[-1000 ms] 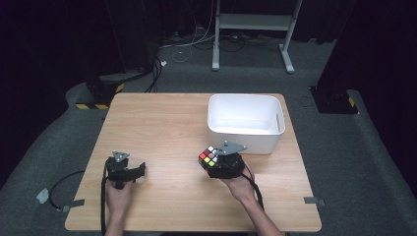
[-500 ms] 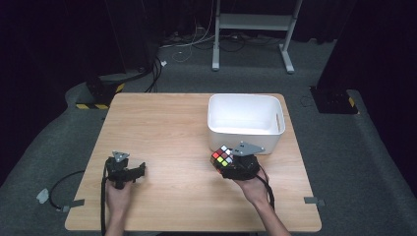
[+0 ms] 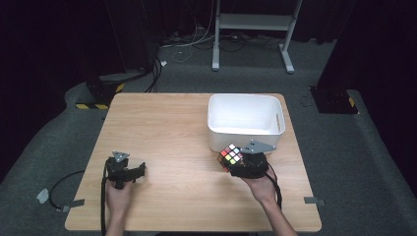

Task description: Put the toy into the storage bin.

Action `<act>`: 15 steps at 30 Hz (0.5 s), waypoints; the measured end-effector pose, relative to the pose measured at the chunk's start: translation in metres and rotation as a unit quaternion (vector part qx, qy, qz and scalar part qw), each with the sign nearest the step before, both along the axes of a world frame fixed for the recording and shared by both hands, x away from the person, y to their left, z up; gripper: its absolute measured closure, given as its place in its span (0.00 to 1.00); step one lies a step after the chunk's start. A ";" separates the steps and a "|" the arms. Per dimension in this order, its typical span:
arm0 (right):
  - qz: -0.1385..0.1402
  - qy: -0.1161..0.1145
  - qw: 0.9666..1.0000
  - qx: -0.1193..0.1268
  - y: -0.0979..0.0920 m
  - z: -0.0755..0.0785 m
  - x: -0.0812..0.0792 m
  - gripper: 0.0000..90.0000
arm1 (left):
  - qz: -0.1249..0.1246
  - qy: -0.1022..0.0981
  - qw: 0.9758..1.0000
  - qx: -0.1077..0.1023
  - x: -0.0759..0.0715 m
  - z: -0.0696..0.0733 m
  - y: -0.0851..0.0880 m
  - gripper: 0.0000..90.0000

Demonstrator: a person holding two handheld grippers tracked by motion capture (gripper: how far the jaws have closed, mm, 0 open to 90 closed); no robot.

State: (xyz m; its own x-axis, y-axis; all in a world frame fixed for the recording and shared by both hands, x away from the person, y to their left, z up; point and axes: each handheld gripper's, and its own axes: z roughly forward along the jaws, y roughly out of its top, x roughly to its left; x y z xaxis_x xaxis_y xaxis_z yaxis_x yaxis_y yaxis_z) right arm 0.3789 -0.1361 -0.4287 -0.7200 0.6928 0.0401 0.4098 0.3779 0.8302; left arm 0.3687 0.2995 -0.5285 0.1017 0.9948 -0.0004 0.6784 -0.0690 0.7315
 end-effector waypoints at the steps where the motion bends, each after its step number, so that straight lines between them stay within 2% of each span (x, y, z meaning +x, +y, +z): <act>1: 0.001 0.000 1.000 0.000 -0.001 0.001 0.000 0.37 | 0.000 0.000 1.000 0.000 0.000 0.000 0.000 0.17; 15: 0.001 -0.004 1.000 -0.001 -0.009 0.011 0.002 0.37 | 0.000 0.000 1.000 0.001 0.000 0.000 0.000 0.17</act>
State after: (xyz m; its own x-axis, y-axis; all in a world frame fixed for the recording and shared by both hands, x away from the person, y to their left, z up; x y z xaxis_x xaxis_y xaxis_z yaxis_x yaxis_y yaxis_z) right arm 0.3805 -0.1455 -0.4180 -0.7213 0.6919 0.0329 0.4027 0.3802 0.8326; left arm 0.3686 0.2994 -0.5284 0.1027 0.9947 0.0017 0.6788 -0.0713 0.7309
